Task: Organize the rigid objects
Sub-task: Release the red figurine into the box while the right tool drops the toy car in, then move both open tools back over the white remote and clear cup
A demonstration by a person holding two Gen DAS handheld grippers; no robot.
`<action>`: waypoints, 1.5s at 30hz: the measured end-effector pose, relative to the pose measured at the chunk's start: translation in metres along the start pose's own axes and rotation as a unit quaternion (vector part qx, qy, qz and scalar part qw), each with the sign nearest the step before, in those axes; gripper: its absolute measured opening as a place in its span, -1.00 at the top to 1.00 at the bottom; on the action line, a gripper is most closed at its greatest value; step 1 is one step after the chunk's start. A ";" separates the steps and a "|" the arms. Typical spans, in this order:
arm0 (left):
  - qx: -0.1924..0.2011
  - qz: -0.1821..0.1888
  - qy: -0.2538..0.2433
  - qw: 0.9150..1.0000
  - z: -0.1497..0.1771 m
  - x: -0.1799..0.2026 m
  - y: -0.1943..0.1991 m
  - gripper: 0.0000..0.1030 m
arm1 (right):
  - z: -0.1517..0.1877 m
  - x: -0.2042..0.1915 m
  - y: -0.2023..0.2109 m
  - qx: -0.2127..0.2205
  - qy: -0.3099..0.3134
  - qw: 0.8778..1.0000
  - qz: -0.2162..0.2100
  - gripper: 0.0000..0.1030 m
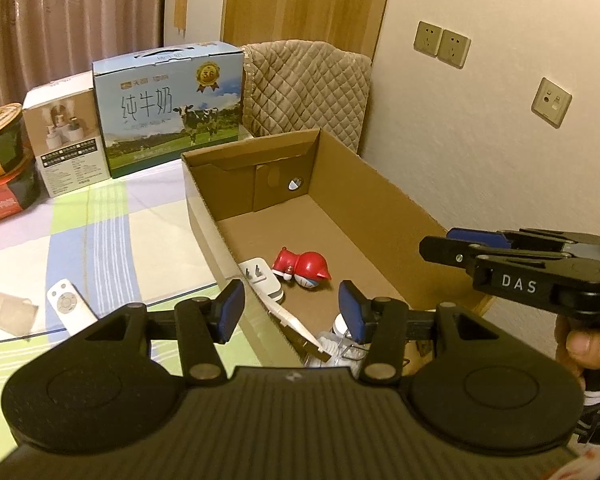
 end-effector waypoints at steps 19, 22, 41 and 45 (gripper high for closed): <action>0.016 -0.009 -0.001 1.000 0.016 0.002 0.066 -0.06 | -0.008 -0.031 0.047 0.017 0.008 1.000 -0.011 0.26; 0.018 -0.014 0.003 1.000 0.023 0.000 0.078 -0.21 | -0.007 -0.035 0.053 0.015 0.002 1.000 -0.014 0.16; 0.051 -0.115 0.033 0.991 0.056 -0.090 0.165 -0.87 | -0.016 -0.121 0.080 0.037 0.026 0.996 -0.074 -0.59; 0.048 -0.145 0.043 0.987 0.066 -0.119 0.174 -0.97 | -0.014 -0.145 0.075 0.038 0.035 0.994 -0.095 -0.64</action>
Point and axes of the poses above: each gripper's, at about its wrist camera, not at the fingertips, and y roughly against the way its jaws point, x to its right, z to its underside, the point moved 2 cm from there along -y, roughly the way its jaws point, and after that the axes turned 10 degrees about x, right-handed, at the moved point
